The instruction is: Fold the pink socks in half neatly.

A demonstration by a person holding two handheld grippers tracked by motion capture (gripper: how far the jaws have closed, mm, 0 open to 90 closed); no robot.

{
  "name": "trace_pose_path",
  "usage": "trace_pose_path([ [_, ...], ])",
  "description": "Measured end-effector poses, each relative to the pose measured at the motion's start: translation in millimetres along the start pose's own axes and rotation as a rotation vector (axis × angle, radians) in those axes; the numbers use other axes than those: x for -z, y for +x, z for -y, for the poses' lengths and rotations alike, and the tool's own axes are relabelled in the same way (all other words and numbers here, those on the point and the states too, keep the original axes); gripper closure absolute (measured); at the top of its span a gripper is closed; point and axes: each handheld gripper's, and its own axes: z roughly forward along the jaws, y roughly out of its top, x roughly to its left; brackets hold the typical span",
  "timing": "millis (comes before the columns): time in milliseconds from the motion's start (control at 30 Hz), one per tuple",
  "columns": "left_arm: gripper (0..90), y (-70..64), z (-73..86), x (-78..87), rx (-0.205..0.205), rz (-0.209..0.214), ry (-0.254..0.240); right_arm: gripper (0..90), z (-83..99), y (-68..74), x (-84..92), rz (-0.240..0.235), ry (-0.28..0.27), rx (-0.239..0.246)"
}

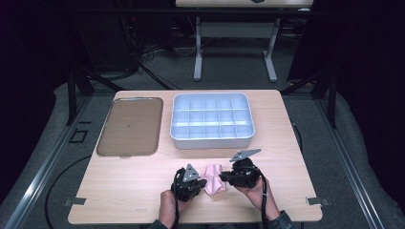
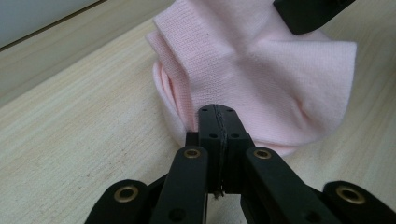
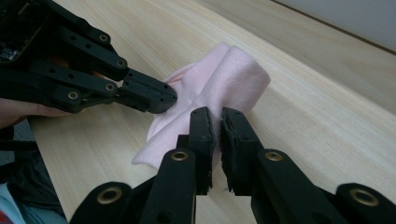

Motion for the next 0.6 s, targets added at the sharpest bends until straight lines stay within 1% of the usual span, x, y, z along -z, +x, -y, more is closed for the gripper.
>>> trace_pose_path([
  [67,89.6,0.3,-0.1,0.0,-0.002,0.001,0.001,83.1,-2.2,2.3,-1.3,-0.003,0.004,0.008],
  [100,89.6,0.3,0.0,-0.1,0.002,0.002,0.000,83.3,-3.8,4.1,-2.4,0.003,0.010,0.013],
  [367,89.6,1.0,0.6,-0.5,0.005,0.007,-0.006,84.0,-10.8,12.5,-10.0,-0.003,0.009,0.049],
  [433,89.6,1.4,0.7,-0.6,0.002,0.009,-0.008,84.3,-11.8,14.3,-13.6,-0.002,-0.002,0.047],
  [467,89.7,1.8,0.9,-0.6,0.001,0.011,-0.009,84.3,-12.4,14.3,-14.2,-0.002,0.008,0.054],
  [500,89.6,2.2,1.1,-0.6,0.001,0.013,-0.011,84.4,-12.7,15.1,-16.8,-0.004,0.000,0.057],
  [533,89.6,2.4,1.6,-0.9,0.011,0.019,-0.016,84.5,-13.0,15.6,-17.6,-0.008,0.002,0.058],
  [600,89.6,3.5,1.9,-0.7,0.008,0.025,-0.017,84.6,-13.4,17.1,-20.6,-0.012,-0.001,0.062],
])
